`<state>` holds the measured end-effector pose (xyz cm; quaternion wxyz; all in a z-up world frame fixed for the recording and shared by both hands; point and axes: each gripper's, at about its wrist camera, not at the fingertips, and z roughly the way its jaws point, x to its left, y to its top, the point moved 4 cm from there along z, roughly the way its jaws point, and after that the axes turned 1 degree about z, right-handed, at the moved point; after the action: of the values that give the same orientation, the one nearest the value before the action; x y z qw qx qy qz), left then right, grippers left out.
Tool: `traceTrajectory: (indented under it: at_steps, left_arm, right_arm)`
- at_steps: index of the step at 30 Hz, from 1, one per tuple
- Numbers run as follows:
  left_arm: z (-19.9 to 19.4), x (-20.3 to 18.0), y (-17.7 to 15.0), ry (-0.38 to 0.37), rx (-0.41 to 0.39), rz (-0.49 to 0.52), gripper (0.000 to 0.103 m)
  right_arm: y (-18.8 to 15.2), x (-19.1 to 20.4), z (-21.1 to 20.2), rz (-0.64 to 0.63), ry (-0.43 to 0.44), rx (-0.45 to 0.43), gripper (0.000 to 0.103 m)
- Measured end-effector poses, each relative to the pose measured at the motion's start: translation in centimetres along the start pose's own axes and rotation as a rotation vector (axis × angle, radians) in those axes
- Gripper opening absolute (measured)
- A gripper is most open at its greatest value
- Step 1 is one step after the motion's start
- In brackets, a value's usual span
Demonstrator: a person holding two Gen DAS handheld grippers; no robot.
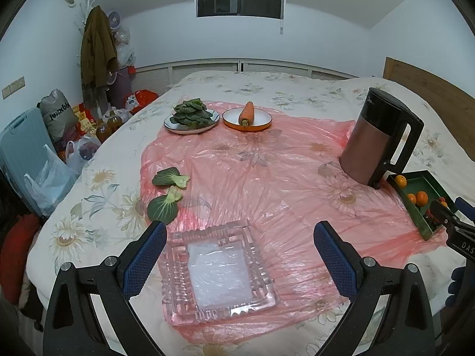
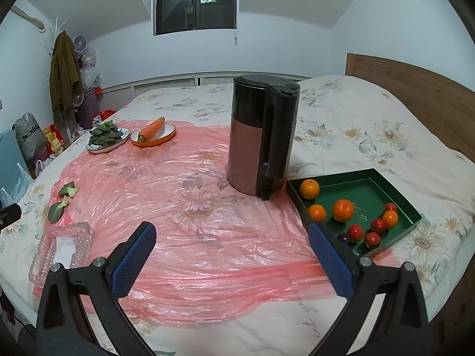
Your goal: Organize fruits
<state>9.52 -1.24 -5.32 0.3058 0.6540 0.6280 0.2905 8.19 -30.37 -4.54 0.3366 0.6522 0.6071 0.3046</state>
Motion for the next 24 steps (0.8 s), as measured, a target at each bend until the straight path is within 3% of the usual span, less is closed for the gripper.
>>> traceTrajectory:
  at_steps: [24]
  left_arm:
    - [0.01,-0.13,-0.19,0.003,-0.02,0.011,0.098]
  right_arm:
    - [-0.8,-0.53,0.27,0.0,-0.01,0.011,0.103]
